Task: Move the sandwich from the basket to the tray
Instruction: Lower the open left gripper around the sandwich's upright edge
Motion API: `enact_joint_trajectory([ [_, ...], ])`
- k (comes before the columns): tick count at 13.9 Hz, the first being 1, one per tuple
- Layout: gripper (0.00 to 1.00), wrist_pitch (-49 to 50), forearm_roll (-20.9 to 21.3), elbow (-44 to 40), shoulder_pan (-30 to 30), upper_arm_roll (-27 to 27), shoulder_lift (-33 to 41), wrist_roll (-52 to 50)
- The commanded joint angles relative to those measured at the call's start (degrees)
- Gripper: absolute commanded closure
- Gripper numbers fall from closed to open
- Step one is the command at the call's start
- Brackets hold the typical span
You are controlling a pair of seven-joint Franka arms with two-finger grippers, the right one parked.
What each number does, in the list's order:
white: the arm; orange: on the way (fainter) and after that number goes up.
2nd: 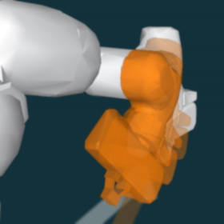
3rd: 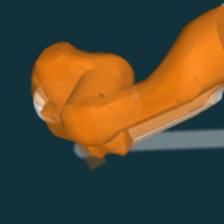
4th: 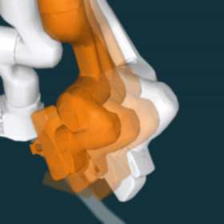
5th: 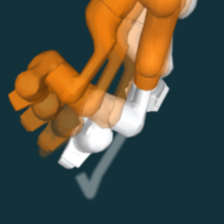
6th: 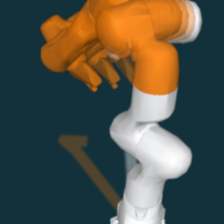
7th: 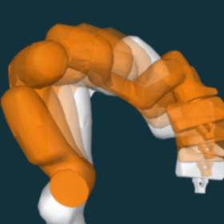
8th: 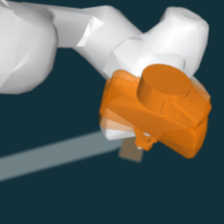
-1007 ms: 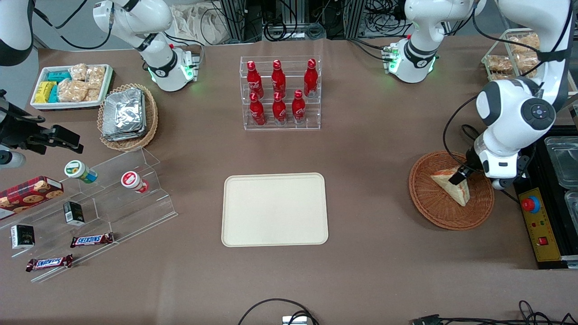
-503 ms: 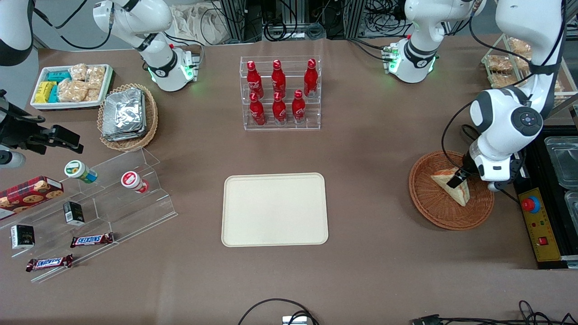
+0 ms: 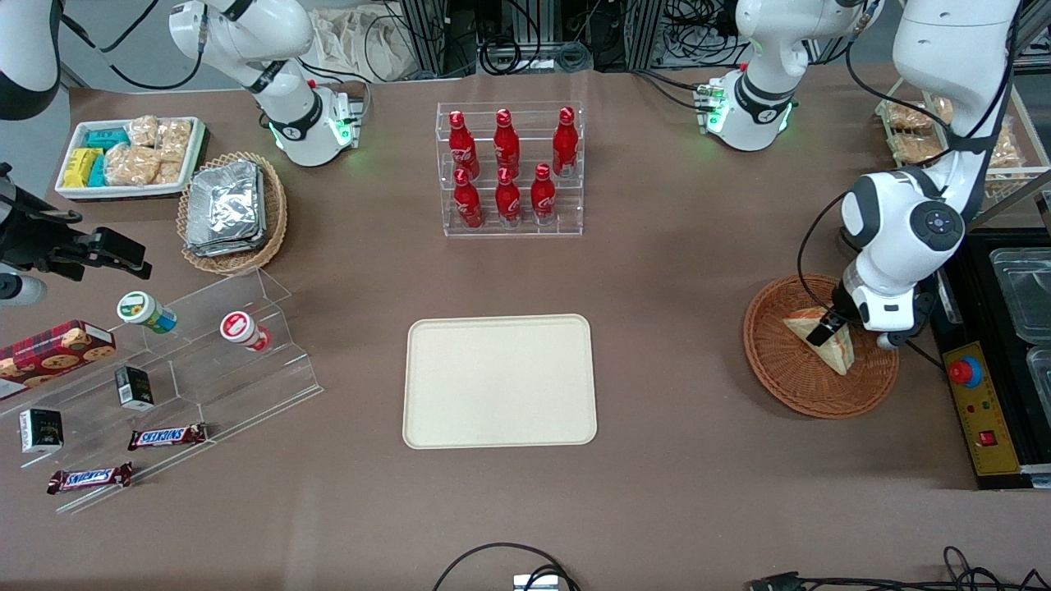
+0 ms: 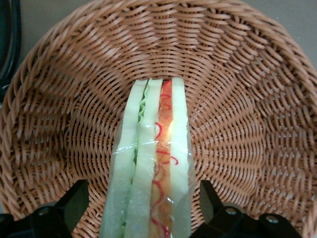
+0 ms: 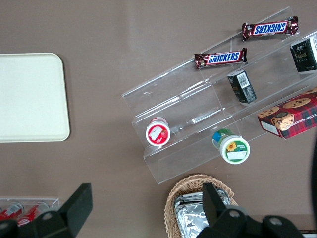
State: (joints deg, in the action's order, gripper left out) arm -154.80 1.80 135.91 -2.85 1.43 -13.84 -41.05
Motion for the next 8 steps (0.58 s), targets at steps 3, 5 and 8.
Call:
enact_joint_trajectory([
  [3,0.68,-1.4,1.1,1.1,0.0,0.1,0.4,-0.7],
  [5,0.88,-1.4,1.1,1.2,0.1,0.1,0.7,-0.2],
  [8,0.89,2.4,1.2,0.8,0.3,-0.1,2.8,4.4],
])
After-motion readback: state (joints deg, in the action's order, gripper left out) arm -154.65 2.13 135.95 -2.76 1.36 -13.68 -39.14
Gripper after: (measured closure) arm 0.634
